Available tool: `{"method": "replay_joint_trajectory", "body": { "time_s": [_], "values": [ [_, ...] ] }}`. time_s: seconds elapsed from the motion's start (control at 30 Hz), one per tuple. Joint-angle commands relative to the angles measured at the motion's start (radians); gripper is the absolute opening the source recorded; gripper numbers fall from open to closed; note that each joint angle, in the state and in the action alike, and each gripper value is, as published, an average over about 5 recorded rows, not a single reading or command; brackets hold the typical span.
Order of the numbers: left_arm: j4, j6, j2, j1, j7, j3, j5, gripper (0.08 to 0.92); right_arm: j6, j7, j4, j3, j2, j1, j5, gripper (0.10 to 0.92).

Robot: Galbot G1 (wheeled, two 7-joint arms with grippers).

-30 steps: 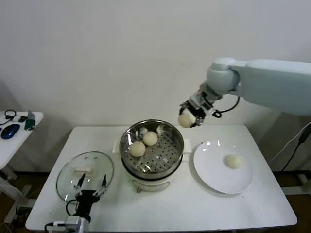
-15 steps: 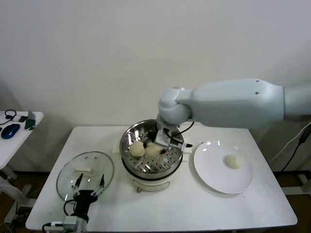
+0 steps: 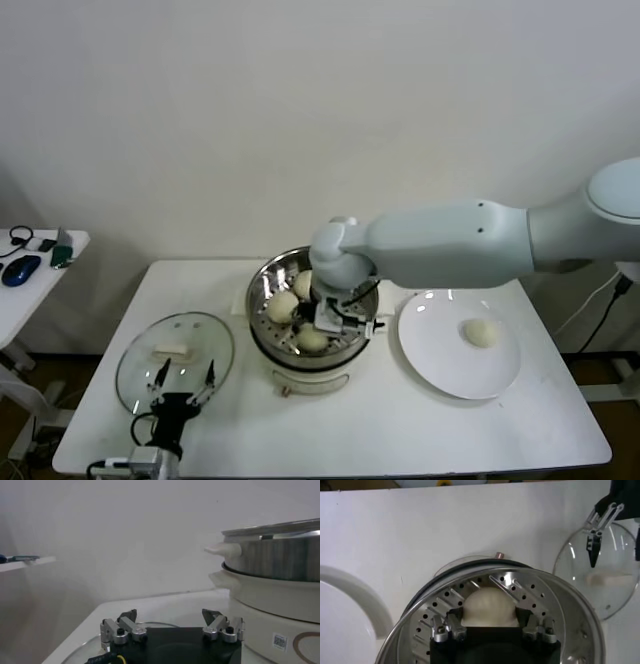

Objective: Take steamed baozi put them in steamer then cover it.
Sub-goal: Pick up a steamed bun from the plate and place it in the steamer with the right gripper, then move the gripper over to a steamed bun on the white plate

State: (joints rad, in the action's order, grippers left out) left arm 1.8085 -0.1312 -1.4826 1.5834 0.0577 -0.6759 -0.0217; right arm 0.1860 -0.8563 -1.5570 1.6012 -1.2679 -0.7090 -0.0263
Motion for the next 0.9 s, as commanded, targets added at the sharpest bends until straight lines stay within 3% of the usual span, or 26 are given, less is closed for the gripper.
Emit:
{"method": "replay_joint_trajectory", "body": {
  "time_s": [0.03,0.3,0.5,0.7,0.9],
  "values": [
    [0.002,0.0,0.001,0.001,0.0,-0.001,0.0,0.823,0.008,0.007,0.028,0.001,-0.019,0.042,-0.026,0.707],
    [0.004,0.0,-0.001,-0.001,0.0,-0.001,0.0,0.823,0.012,-0.035,0.02,-0.023,0.02,-0.031,0.064,0.811],
    [0.004,0.003,-0.006,-0.008,0.0,-0.002,0.0,0.823,0.005,-0.178,0.044,0.012,0.15,-0.203,0.288,0.822],
    [-0.003,0.004,-0.004,-0.014,0.001,-0.001,-0.001,0.823,-0.104,-0.216,0.184,0.158,0.314,-0.35,0.557,0.823],
    [-0.005,0.004,0.002,-0.018,0.0,-0.003,-0.01,0.823,-0.212,-0.202,0.254,0.302,0.495,-0.342,0.571,0.823]
  ]
}}
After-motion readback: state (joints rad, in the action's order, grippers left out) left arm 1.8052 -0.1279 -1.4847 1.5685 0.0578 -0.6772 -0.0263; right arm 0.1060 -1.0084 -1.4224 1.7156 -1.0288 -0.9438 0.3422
